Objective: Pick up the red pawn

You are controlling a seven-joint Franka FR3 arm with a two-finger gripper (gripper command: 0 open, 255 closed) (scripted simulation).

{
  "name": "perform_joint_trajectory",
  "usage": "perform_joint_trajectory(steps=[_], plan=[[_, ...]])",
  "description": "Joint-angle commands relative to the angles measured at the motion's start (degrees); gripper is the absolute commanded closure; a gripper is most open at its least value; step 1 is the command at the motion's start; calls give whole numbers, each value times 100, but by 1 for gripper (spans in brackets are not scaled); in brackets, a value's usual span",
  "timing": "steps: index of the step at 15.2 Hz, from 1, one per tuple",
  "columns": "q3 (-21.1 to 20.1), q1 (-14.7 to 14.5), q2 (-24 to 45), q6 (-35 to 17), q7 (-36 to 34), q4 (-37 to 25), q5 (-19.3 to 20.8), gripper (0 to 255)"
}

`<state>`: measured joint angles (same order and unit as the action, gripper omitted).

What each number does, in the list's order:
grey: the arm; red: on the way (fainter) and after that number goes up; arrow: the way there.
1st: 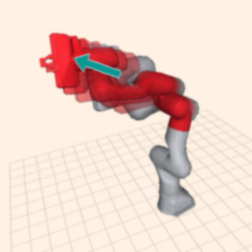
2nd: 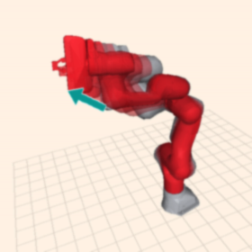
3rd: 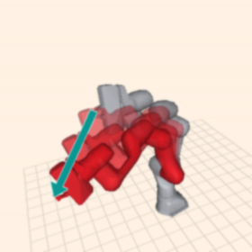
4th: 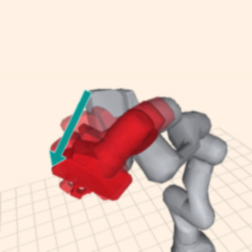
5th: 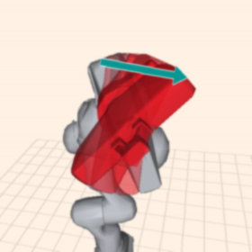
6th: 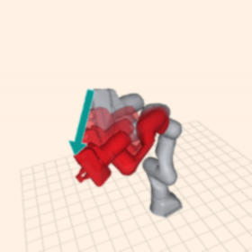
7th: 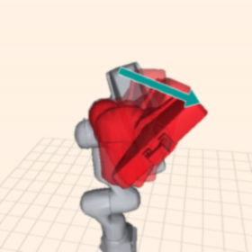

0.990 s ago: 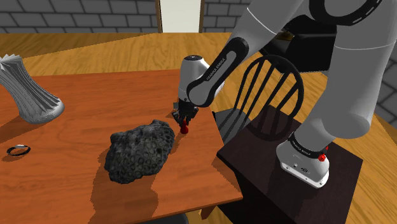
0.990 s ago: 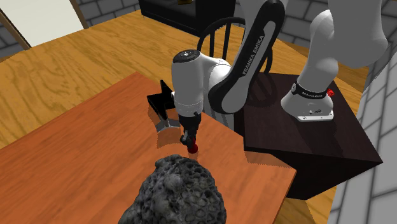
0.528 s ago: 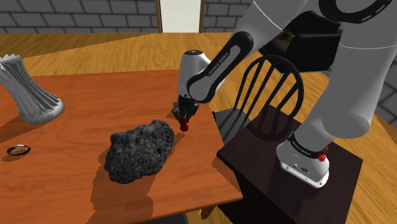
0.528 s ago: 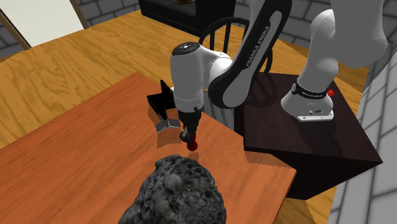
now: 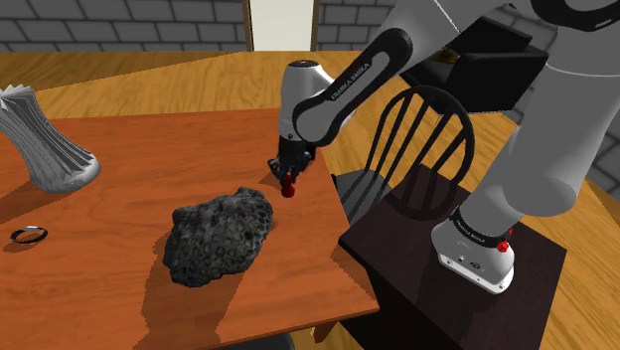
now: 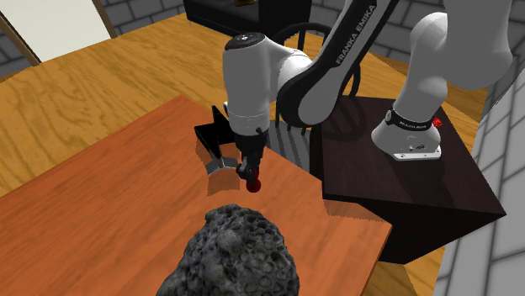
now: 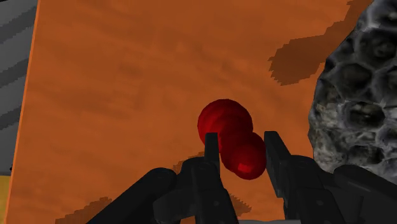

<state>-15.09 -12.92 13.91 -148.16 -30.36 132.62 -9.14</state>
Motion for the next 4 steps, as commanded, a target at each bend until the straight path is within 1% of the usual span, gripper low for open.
perform_joint_trajectory(steps=[1,4], plan=[[-10,15,-131,149,2,-17,-22,255],[-15,21,-208,232,2,-25,-35,255]])
